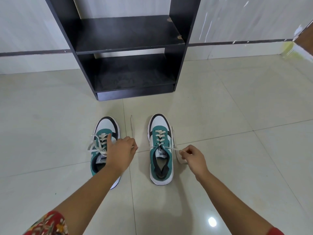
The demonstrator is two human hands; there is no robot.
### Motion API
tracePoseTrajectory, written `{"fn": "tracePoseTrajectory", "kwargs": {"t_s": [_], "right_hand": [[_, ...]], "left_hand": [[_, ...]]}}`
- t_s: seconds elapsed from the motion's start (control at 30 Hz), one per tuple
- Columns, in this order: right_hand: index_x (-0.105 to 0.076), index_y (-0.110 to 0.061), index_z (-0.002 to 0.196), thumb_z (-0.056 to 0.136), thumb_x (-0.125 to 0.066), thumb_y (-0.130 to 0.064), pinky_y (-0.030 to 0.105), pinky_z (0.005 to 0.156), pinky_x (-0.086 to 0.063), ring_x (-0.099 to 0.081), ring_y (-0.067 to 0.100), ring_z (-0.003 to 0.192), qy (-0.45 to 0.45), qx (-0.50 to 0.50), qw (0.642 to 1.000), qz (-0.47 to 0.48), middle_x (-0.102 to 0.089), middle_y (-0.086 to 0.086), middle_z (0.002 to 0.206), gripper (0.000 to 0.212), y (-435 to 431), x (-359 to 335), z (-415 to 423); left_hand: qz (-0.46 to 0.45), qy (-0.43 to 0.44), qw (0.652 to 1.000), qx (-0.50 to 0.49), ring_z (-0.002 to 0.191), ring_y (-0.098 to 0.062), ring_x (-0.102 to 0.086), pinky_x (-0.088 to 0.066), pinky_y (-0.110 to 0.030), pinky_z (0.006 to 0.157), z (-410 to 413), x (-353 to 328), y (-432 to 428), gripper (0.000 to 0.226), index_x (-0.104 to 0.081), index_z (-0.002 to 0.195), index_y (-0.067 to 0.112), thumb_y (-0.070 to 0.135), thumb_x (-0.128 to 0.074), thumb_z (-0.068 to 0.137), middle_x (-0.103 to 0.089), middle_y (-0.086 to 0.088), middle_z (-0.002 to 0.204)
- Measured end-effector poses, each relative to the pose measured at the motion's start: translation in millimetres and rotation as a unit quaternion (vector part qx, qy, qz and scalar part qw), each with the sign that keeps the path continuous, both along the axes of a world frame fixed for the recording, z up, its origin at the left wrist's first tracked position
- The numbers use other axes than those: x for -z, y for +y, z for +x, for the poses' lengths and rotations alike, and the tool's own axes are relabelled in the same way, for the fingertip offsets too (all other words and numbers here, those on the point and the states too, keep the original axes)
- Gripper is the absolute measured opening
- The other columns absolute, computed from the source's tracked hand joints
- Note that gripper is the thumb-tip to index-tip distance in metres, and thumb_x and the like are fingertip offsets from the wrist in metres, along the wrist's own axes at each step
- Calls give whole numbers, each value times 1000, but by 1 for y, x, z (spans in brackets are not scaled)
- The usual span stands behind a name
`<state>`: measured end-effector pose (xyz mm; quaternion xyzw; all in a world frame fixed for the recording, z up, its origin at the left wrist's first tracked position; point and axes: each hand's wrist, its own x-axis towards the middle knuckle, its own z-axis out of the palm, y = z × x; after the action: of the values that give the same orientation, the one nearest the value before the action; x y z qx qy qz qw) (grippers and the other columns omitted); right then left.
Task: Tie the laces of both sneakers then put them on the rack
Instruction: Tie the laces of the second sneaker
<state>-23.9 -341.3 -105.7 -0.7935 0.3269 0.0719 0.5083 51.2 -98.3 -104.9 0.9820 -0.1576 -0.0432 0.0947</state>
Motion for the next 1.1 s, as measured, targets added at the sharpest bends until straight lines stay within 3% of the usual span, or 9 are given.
{"fn": "tracePoseTrajectory", "kwargs": {"t_s": [0.1, 0.17, 0.3, 0.47, 0.7, 0.77, 0.87, 1.0, 1.1], "right_hand": [[-59, -20, 93, 85, -62, -29, 34, 74, -46, -54, 15, 90, -80, -71, 976, -190, -57, -2, 96, 12, 9, -5, -9], [-63, -15, 84, 89, -55, -42, 33, 66, -45, -58, 16, 80, -68, -70, 975, -197, -62, -1, 86, 28, 20, -15, -13], [-66, -3, 84, 87, -53, -49, 42, 73, -52, -61, 23, 71, 31, 27, 999, 9, -68, 6, 77, 48, 37, -14, -3], [-60, -8, 79, 85, -65, -19, 26, 62, -42, -55, 16, 69, -17, 165, 961, 220, -62, 3, 77, 14, 46, -23, 18], [-54, -11, 80, 92, -50, -8, 19, 59, -43, -55, 8, 64, -84, 63, 965, 238, -59, 7, 78, 13, 53, -33, 21], [-62, -16, 85, 96, -43, -10, 12, 59, -43, -54, 4, 61, -106, 4, 973, 206, -59, -2, 72, 23, 51, -34, 21], [-67, -14, 91, 95, -45, -23, 25, 73, -48, -60, 16, 77, -103, -146, 978, 107, -67, 3, 82, 24, 53, -38, 21], [-60, 2, 81, 93, -51, -18, 21, 60, -35, -42, 6, 60, -157, -199, 966, 60, -51, 4, 65, 26, 53, -46, 16], [-61, 2, 79, 88, -51, -19, 23, 62, -36, -43, 6, 63, -187, -214, 958, 33, -57, 17, 73, 24, 50, -50, 11]], "left_hand": [[-74, -55, 996, -12, 101, -22, -59, -36, -47, 101, -10, -3, -14, 23, -62, 105, 25, 34, -62, 83, -63, 3, 106], [-185, 23, 980, -63, 94, -20, -57, -47, -38, 84, -22, -8, -27, 21, -63, 98, 22, 39, -56, 87, -64, 4, 98], [-358, 304, 854, -224, 87, -25, -62, -50, -41, 86, -21, -5, -48, 41, -65, 92, 11, 48, -47, 90, -69, -7, 95], [-534, 297, 732, -302, 92, -18, -63, -49, -30, 81, -16, -4, -72, 22, -64, 99, 9, 23, -67, 82, -69, -9, 104], [-416, 196, 865, -199, 110, -21, -50, -39, -42, 100, -15, -8, -87, 21, -67, 87, 18, 37, -58, 82, -55, 0, 111], [-460, 159, 864, -131, 112, -16, -52, -40, -38, 101, -18, -17, -84, 26, -64, 100, 20, 36, -47, 88, -59, 5, 113], [-551, 205, 809, 3, 110, -7, -59, -45, -23, 96, -17, -39, -74, 21, -58, 106, 24, 22, -39, 99, -64, 8, 118], [-287, -15, 950, 126, 94, -8, -62, -35, -35, 104, -5, -32, -56, 22, -52, 105, 27, 31, -32, 97, -69, 11, 98], [-170, -114, 968, 148, 88, -13, -62, -26, -40, 108, 1, -26, -47, 23, -57, 100, 25, 31, -36, 95, -70, 10, 88]]}}
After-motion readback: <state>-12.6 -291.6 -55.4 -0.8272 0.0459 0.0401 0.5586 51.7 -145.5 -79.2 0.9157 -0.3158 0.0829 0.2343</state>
